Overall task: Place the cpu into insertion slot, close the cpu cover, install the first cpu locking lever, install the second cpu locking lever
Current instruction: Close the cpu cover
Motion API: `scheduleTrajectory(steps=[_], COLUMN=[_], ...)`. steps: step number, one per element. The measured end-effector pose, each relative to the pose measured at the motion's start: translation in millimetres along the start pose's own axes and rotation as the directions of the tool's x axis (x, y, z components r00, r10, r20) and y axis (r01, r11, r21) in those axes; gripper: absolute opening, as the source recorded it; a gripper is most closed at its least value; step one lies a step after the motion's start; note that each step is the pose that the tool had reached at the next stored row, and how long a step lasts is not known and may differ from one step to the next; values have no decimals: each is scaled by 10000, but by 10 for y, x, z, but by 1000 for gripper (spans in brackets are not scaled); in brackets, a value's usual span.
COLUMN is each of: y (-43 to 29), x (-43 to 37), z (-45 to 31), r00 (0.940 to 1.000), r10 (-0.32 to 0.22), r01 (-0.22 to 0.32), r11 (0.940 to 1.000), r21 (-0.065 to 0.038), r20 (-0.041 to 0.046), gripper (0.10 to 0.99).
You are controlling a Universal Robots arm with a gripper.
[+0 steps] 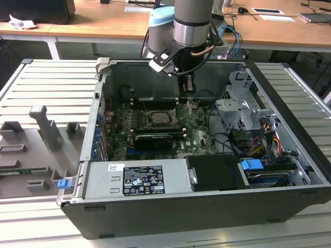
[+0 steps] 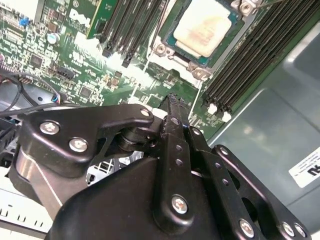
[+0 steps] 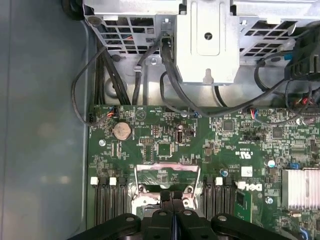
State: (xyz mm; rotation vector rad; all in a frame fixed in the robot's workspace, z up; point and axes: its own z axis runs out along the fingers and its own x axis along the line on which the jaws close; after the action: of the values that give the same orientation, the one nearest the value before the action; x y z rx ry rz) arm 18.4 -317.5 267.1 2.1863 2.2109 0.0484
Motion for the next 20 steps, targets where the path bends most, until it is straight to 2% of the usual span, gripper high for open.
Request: scheduleTrajectory(steps=[8,20], y=[152,279], x=[-1,-3], z=[27,41], r00=[10000,10000], r10=[-15,-15], r01=[15,15], r11=[10000,10000], r21=[0,0], r20=[-1,5], gripper=[106,106])
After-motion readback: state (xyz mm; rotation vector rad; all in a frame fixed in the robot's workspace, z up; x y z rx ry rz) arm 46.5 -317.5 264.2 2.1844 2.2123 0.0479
